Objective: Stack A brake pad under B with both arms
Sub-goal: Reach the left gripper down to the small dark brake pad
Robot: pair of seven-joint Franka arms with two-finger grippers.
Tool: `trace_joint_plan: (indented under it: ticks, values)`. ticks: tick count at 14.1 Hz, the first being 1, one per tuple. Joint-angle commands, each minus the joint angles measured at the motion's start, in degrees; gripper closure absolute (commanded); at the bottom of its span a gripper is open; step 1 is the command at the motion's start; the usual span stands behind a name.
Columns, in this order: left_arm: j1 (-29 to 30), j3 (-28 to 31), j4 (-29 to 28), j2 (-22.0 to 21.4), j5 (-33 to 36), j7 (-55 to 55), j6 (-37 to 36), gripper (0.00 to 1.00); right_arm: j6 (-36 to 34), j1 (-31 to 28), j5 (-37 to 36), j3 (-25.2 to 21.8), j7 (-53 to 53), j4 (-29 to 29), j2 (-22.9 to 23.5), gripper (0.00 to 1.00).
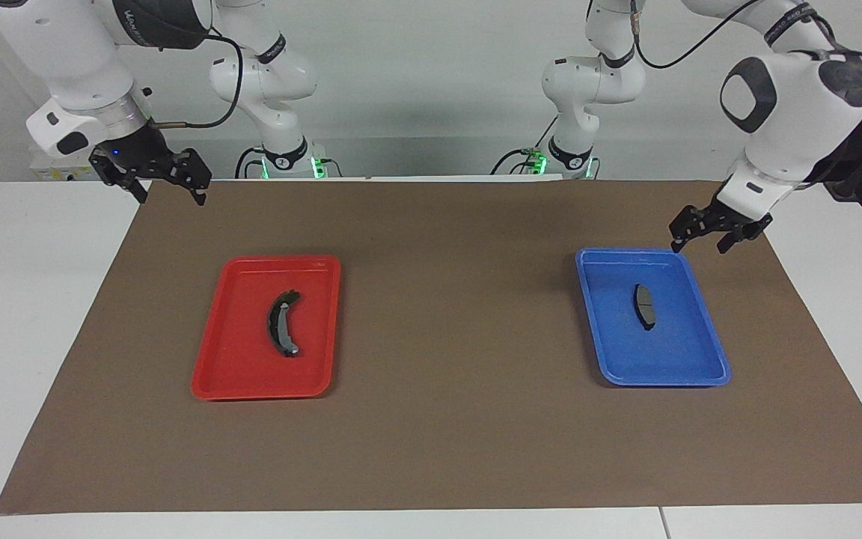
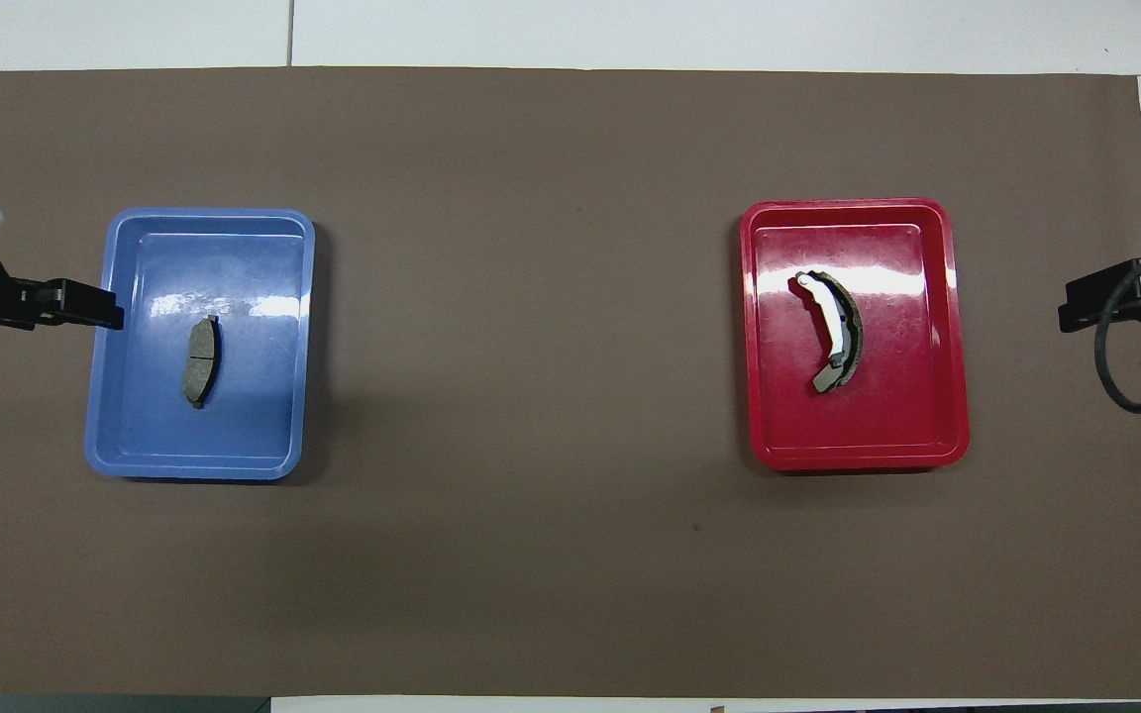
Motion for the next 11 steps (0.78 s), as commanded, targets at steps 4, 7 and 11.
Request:
trace_joint_plan:
  ticks: [4,7,11]
  values:
    - [-0.08,-0.17,-17.02,0.07,0.05,2.08,24.97,0.07,0.05,-0.16,1.13,0.01,-0.74,0.13,-0.23,0.0]
    - [-0.08,-0.17,-18.62,1.92,0.05,2.25,28.96,0.07,0.05,-0.16,1.13,0.01,-0.74,0.13,-0.23,0.0]
    - [-0.52,-0.17,-18.71,4.91,0.05,2.34,29.32,0.07,-0.04,-0.16,1.13,0.01,-0.74,0.13,-0.23,0.0]
